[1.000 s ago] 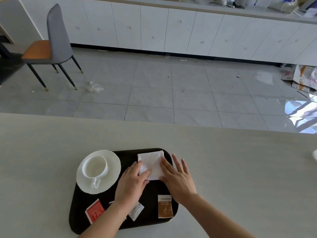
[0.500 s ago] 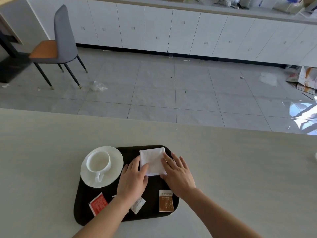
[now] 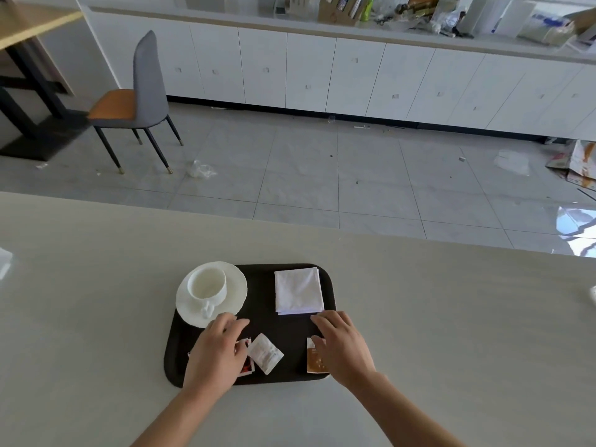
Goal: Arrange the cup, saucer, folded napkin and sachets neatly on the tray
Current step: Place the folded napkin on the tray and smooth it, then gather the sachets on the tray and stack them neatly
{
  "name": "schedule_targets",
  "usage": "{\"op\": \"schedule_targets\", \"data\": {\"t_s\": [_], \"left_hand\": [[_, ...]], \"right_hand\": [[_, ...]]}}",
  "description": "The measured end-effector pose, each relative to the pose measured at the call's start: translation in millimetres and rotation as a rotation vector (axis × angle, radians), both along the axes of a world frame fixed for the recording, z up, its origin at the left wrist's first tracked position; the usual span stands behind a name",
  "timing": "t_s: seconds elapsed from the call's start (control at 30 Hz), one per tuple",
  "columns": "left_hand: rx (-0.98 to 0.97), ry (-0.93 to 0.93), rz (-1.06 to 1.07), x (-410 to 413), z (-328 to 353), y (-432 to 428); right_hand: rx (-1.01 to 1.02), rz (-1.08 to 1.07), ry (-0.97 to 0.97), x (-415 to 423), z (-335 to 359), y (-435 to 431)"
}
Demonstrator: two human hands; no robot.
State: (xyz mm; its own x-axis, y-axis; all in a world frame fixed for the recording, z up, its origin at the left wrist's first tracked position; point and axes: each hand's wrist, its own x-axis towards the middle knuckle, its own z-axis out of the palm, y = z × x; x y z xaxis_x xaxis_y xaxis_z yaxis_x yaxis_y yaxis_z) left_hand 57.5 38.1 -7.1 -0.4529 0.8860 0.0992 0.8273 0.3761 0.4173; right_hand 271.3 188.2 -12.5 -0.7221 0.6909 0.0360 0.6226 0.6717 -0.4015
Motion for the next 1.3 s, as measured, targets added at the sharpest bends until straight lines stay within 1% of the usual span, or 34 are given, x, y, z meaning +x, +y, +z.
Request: {"op": "schedule_targets", "data": {"t_s": [0.07,0.2,0.33,0.4,0.57,0.67,0.77,0.87,0.97,1.07,1.23,1.3], "left_hand": [[-0.002,-0.016,0.072,-4.5,-3.3,-21.4],[-0.042,-0.017,0.165,-14.6,-11.0,-56.0],[-0.081,-0.034,0.158,-11.3,-13.1,-68.5],[-0.116,-0.040,0.159,-8.5,-11.7,-67.6],[-0.198,-0.039,0.176,-6.4,-11.4,-64.1],[-0.181,-0.047,0.159,-6.0,-15.2,-60.7],[-0.159,-0.068,0.170,-9.6,-17.9,-58.0],[-0.148,-0.081,0.185,-14.0,-17.5,-53.7],[-0.180,-0.070,0.217,-13.7,-18.8,-47.0],[-0.167,-0.098,0.267,-12.0,-19.7,-41.5],[-0.130,-0.136,0.309,-15.8,-25.1,-40.4],[-0.139,-0.142,0.308,-15.1,-26.8,-40.4]], "right_hand": [[-0.011,-0.024,-0.023,6.9,1.6,-9.6],[0.049,-0.039,-0.068,18.6,1.5,-26.0],[0.062,-0.014,-0.098,21.2,-0.6,-40.1],[0.060,0.023,-0.117,14.9,-0.9,-45.9],[-0.032,0.164,-0.192,-20.1,-2.1,-60.8],[-0.076,0.306,-0.240,-45.0,-4.7,-70.5],[-0.029,0.390,-0.331,-57.0,-9.6,-73.8],[0.039,0.356,-0.344,-53.0,-11.1,-66.3],[0.075,0.288,-0.330,-46.2,-10.8,-54.8],[0.021,0.163,-0.289,-44.6,-8.7,-48.7],[-0.011,0.092,-0.234,-45.6,-9.0,-50.6],[-0.029,0.046,-0.178,-44.9,-6.6,-49.8]]}}
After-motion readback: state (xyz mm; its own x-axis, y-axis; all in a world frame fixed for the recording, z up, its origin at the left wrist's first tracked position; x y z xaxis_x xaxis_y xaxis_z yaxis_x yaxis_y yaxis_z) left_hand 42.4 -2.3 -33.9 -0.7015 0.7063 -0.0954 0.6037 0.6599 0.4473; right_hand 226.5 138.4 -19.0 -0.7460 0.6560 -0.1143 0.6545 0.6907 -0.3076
